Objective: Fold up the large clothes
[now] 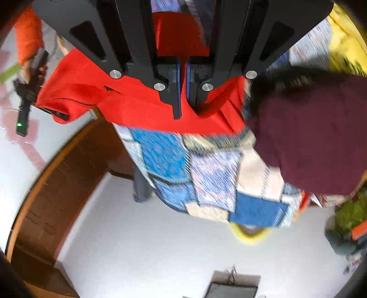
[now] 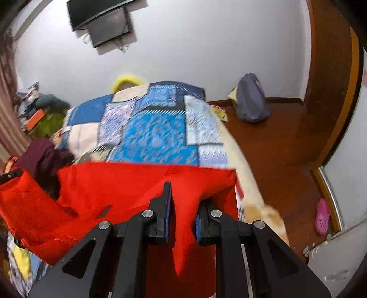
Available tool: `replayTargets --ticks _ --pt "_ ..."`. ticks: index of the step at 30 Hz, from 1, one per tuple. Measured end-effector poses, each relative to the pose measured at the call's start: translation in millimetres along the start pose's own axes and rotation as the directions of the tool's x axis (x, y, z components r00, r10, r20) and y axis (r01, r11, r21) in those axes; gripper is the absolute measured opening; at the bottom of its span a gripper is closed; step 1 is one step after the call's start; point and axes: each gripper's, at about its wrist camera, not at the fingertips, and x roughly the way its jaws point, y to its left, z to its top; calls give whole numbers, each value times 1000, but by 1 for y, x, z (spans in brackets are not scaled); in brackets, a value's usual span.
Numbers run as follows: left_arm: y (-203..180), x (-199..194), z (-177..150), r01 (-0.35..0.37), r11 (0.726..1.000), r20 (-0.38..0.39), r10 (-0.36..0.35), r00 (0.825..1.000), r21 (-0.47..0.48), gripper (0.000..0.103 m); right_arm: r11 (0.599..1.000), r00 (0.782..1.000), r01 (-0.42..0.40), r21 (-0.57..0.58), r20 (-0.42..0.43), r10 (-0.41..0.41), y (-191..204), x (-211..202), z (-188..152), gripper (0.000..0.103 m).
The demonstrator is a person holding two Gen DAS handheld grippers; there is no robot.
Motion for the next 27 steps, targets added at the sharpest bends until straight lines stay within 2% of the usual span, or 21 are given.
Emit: replayTargets --ticks 3,6,9,13,16,18,19,20,22,23,24,27 --pt "9 32 19 -63 998 6 63 998 -12 2 1000 999 22 6 -24 -22 -2 30 17 15" --pt "23 65 24 -80 996 -37 78 996 -34 2 999 997 42 6 -65 -42 -4 60 27 16" --pt "34 103 27 -138 990 -91 136 986 -15 2 999 990 50 4 -133 -49 -8 78 32 18" --pt "38 127 23 -205 978 -136 207 969 34 4 995 974 93 19 -211 -87 -19 92 37 23" --pt "37 134 19 -213 975 -162 219 962 57 5 985 968 169 19 -192 -162 -31 86 43 38" --pt "33 134 18 -227 970 -159 239 958 89 8 965 955 261 -7 -144 -259 -40 71 47 39" --pt "31 132 18 -237 965 -157 252 955 109 9 962 952 273 -12 -137 -272 -43 67 48 39" --pt "29 131 18 -244 962 -154 261 953 120 13 961 952 278 -13 -130 -277 -46 59 48 39" --pt "23 120 22 -275 952 -116 291 950 136 29 967 961 253 -14 -114 -253 -46 46 47 39" --pt "21 114 25 -287 949 -92 300 949 134 47 974 968 227 -18 -107 -228 -44 38 45 39" --pt "18 101 30 -295 948 -43 302 952 118 58 979 973 203 -25 -105 -204 -41 31 42 40" --pt "13 79 39 -266 961 13 266 964 79 59 985 980 160 -62 -111 -166 -26 23 32 41"
